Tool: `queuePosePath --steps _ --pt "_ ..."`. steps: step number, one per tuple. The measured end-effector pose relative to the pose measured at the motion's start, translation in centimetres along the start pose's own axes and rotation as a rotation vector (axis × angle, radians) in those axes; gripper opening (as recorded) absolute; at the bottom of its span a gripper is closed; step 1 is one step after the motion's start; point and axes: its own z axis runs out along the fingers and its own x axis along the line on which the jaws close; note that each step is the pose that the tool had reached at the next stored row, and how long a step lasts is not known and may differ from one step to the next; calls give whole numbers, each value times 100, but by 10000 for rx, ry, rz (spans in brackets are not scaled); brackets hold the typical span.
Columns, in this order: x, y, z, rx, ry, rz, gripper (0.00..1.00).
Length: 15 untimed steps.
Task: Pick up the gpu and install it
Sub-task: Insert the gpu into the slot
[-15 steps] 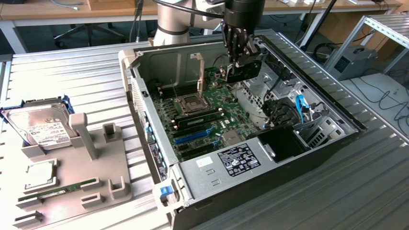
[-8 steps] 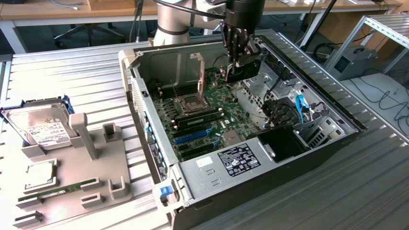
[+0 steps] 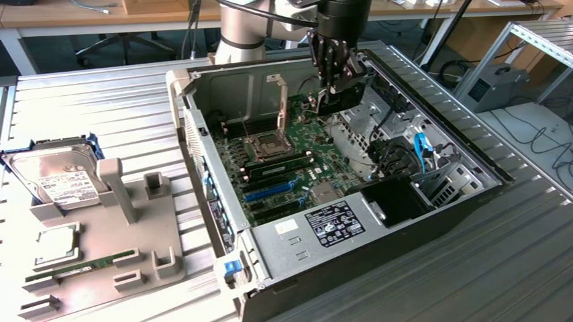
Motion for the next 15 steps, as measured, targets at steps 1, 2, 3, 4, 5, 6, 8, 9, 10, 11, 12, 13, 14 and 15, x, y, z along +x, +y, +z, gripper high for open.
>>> queuePosePath --steps 1,2,3,4,5,6,8,9,10,11,12,13,14,15 --pt "0 0 0 1 -5 -36 26" --pt "0 0 0 1 -11 -69 26" --pt "0 0 0 2 -16 -106 26" --pt "0 0 0 3 -20 -144 26" --pt "0 0 0 3 -21 -176 26" --pt "0 0 0 3 -17 -210 26" --pt "1 0 0 4 -7 -270 26" --pt "1 0 0 5 -6 -301 26" --pt "0 0 0 6 -8 -338 26" --pt "0 0 0 7 -12 -377 26" --pt "-1 -1 1 8 -20 -419 26" --pt "-1 -2 1 9 -27 -464 26" --pt "-1 -2 1 9 -29 -491 26" --pt "0 -3 1 9 -33 -522 26"
